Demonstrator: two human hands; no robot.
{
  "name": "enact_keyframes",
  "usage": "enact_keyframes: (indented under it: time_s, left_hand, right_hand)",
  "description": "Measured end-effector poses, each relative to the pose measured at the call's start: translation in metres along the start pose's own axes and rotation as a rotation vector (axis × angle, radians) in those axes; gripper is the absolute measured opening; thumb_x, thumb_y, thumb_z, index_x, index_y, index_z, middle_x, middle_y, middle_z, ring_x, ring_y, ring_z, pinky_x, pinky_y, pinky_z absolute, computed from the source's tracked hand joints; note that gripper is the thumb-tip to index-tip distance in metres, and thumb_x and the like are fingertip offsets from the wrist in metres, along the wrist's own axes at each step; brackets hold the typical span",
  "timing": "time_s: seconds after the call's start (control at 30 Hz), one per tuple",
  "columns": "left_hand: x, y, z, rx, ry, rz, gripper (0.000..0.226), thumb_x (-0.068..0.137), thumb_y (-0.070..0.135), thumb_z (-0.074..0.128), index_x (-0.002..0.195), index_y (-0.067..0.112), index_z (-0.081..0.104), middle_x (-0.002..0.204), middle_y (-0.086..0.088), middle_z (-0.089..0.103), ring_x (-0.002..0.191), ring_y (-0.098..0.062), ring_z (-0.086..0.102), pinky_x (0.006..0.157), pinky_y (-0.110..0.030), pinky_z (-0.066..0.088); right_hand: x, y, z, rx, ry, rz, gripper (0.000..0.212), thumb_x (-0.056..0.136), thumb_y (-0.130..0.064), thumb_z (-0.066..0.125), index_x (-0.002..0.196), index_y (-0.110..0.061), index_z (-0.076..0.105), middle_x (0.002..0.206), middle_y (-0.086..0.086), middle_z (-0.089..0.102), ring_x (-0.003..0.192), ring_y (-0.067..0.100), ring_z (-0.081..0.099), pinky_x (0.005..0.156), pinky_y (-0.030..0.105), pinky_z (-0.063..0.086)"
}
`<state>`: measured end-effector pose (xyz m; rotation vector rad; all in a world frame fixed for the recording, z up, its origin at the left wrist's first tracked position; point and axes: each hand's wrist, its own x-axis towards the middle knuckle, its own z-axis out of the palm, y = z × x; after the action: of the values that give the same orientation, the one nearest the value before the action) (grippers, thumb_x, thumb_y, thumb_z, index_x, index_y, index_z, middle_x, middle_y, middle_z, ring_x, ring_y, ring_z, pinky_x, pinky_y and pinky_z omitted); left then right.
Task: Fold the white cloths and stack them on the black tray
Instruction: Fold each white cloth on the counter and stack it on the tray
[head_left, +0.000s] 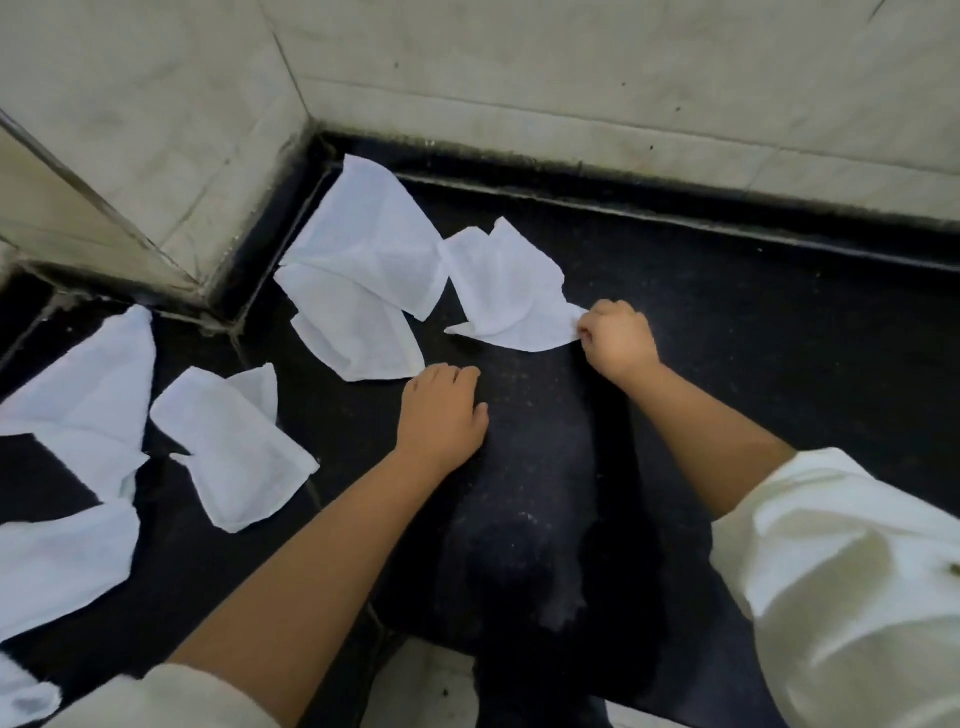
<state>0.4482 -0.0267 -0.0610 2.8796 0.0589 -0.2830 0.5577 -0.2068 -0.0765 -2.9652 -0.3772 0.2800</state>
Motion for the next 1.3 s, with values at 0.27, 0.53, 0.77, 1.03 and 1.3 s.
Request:
enact_keyframes:
  time_s: [0.27,0.53,0.77,1.03,1.3]
  left_hand:
    - [0.013,0.038,0.018,-0.100,0.168,0.026,0.049,0.069,0.022,0.080,0.113,0.009,0.064,0.109,-0.013,0.064,0.108,-0.034,0.059,0.102,-0.055,0.036]
    - [-0.001,0.066,-0.009,-0.256,0.114,0.380,0.027,0.087,0.017,0.050,0.093,0.002,0.071,0.088,-0.013,0.073,0.083,-0.028,0.068,0.073,-0.030,0.050]
    - [0.003,0.103,-0.089,-0.215,0.292,0.576,0.065,0.085,0.043,0.021,0.097,0.001,0.068,0.096,-0.016,0.071,0.092,-0.029,0.066,0.079,-0.038,0.046]
    - [-0.019,0.118,-0.125,-0.230,0.470,0.588,0.048,0.089,0.030,0.036,0.105,-0.002,0.068,0.102,-0.020,0.071,0.097,-0.035,0.065,0.082,-0.036,0.049]
    - [-0.083,0.080,-0.038,0.018,-0.257,0.543,0.035,0.097,0.025,0.041,0.111,0.004,0.066,0.116,-0.012,0.067,0.108,-0.025,0.060,0.095,-0.031,0.041]
  right_hand:
    - [-0.073,0.010,-0.038,0.404,0.028,-0.196,0.009,0.084,-0.001,0.052,0.082,0.003,0.061,0.074,0.005,0.052,0.077,0.018,0.043,0.074,0.025,0.037]
    - [-0.129,0.060,-0.074,0.469,0.139,0.003,0.017,0.090,0.001,0.046,0.101,0.002,0.058,0.085,0.010,0.055,0.072,0.014,0.046,0.059,0.016,0.030]
    - [-0.141,0.106,-0.131,0.245,0.423,-0.027,0.018,0.085,0.005,0.051,0.096,0.008,0.065,0.095,0.028,0.060,0.094,0.038,0.058,0.080,0.034,0.041]
    - [-0.190,0.113,-0.164,0.132,0.776,-0.116,0.017,0.080,0.001,0.052,0.085,0.008,0.067,0.080,0.026,0.068,0.076,0.041,0.064,0.071,0.034,0.049]
    - [-0.276,0.113,-0.062,0.290,0.086,-0.090,0.013,0.080,0.005,0.060,0.088,0.004,0.070,0.088,0.021,0.070,0.081,0.030,0.067,0.074,0.020,0.040]
